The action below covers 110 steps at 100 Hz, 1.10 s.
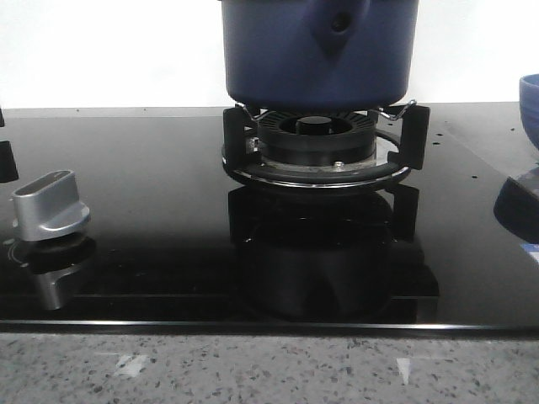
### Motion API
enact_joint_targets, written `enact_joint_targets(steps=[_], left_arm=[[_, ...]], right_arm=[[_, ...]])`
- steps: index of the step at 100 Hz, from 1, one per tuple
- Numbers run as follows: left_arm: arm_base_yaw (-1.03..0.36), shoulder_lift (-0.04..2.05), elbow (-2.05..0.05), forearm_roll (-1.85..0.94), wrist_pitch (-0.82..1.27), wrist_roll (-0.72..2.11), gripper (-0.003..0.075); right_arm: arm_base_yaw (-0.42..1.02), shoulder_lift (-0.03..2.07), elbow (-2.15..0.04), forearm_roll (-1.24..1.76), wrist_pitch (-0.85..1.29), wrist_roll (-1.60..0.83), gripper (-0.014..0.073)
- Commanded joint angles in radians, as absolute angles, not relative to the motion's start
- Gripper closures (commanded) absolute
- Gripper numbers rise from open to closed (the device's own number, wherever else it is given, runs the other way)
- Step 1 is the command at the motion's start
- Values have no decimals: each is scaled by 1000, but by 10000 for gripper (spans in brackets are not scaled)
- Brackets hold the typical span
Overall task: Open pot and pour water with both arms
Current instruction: 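Lower the glass lid onto the saucepan and release with the left gripper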
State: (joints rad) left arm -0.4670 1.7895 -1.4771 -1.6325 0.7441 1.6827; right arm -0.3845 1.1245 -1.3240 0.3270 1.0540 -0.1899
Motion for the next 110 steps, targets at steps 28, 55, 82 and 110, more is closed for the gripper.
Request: enact_joint_targets(steps=[28,55,82,110], left_arm=[[-423,1568,-1545,-1694,799,1672,154],[-333,1428,-1545,-1687,799,1590,374],[-248,1320,-1545,-1502,799,1463,741],[-227,1100,-1353,-1357,484,1345,741]], right_arm=[[-351,1103,-1357,346,990,-195,335],[-205,1103,-1351,446,931,-287,435],[-162,1053,-1203,920,709,-639,656],[-162,873,-926,1401,594,-1265,656]])
